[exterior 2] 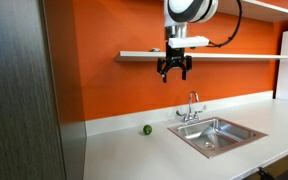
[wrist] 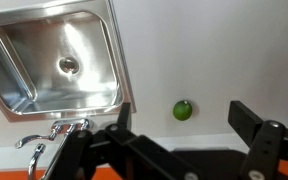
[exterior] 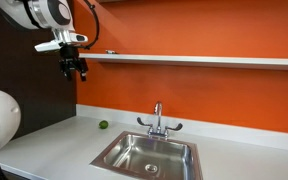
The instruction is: Pick up one object from the counter and put it on the shelf
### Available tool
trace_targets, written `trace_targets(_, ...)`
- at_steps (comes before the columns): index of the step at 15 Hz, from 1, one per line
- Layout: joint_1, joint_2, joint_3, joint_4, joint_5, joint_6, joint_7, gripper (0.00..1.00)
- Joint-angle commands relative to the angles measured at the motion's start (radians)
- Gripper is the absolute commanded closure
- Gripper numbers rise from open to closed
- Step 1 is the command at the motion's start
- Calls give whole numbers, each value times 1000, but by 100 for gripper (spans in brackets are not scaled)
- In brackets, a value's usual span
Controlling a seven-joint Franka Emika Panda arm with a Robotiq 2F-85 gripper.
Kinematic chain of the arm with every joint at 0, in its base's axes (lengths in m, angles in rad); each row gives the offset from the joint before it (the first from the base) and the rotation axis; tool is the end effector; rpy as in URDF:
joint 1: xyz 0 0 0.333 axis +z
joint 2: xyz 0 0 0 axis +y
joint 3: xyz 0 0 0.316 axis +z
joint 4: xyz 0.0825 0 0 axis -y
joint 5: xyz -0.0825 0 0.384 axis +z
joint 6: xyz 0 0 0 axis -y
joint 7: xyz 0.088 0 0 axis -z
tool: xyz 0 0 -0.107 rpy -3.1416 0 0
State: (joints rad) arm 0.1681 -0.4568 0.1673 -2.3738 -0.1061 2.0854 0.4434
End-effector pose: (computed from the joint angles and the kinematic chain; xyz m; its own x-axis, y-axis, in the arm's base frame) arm 0.4057 0.1417 0.5074 0.9748 -0.0627 0.2141 -0.0833 -0.9925 0.0889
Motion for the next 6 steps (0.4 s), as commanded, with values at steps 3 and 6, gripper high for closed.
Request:
trace_targets(3,-46,-18,5,-86,22,79,-44,0)
trace_targets(6,-52,-17,5,-97,22,86,-46,0)
